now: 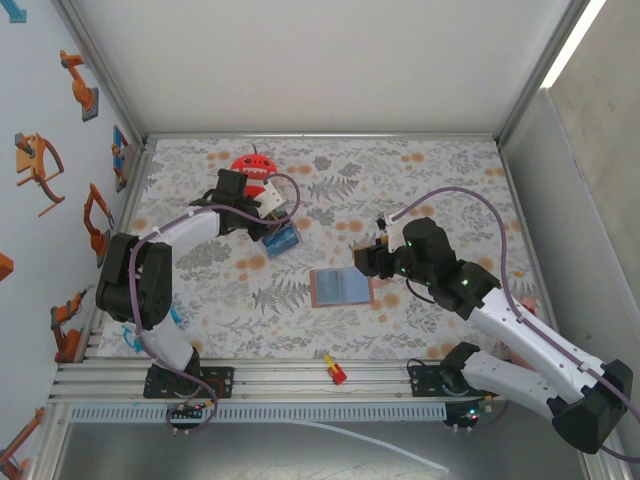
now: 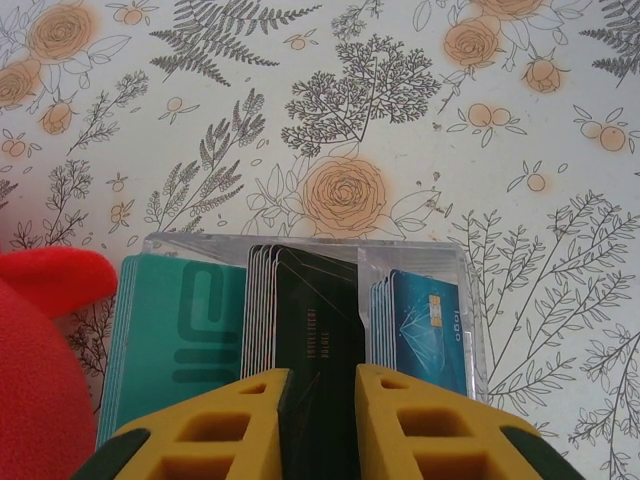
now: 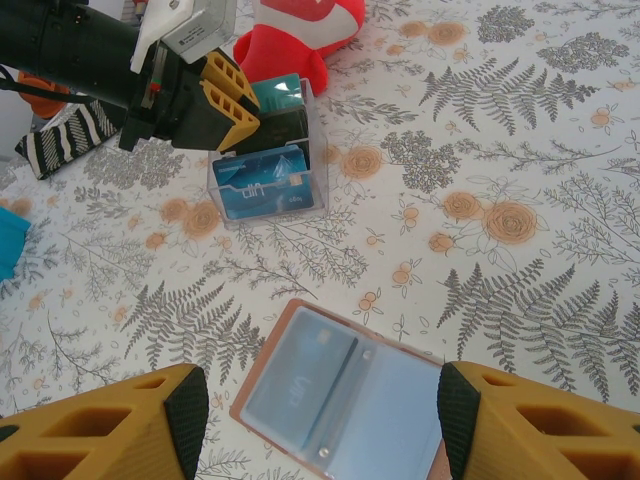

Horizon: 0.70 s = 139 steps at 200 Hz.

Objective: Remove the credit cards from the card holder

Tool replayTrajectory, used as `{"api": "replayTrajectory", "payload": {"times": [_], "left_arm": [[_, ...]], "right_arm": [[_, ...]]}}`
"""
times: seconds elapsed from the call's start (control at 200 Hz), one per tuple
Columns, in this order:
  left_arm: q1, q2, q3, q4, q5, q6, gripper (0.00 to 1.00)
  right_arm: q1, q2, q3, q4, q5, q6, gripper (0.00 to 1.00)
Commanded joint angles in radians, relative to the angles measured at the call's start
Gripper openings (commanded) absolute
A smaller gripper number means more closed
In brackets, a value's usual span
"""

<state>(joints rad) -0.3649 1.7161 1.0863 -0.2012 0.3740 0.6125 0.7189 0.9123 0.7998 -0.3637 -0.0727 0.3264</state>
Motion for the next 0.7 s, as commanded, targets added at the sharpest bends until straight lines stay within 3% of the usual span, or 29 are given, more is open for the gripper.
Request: {"api": "replayTrajectory", "payload": {"times": [0.0, 0.26, 0.341, 0.456, 0.586, 0.691], "left_arm": [[0.003, 0.002, 0.034, -0.021, 0.010, -0.005, 0.24], [0.000, -0.119, 0.005, 0.009, 0.025, -0.057, 0.26], [-0.005, -0.189, -0.024, 0.031, 0.019, -0.093, 0.48], [-0.022, -0.321, -0.104, 0.103, -0.029, -0.176, 0.71], [-0.073, -0.492, -0.217, 0.185, -0.174, -0.283, 1.00], [-0.104, -0.622, -0.310, 0.218, -0.253, -0.390, 0.97]], "right_arm": [[0.005, -0.009, 0.021, -0.018, 0.014, 0.014, 0.62], [0.005, 0.013, 0.024, -0.041, 0.033, 0.031, 0.58], [0.006, 0.036, 0.027, -0.063, 0.053, 0.049, 0.55], [0.019, 0.083, 0.030, -0.087, 0.070, 0.074, 0.53], [0.072, 0.161, 0.056, -0.137, 0.145, 0.106, 0.53], [0.129, 0.232, 0.087, -0.174, 0.192, 0.135, 0.54]]}}
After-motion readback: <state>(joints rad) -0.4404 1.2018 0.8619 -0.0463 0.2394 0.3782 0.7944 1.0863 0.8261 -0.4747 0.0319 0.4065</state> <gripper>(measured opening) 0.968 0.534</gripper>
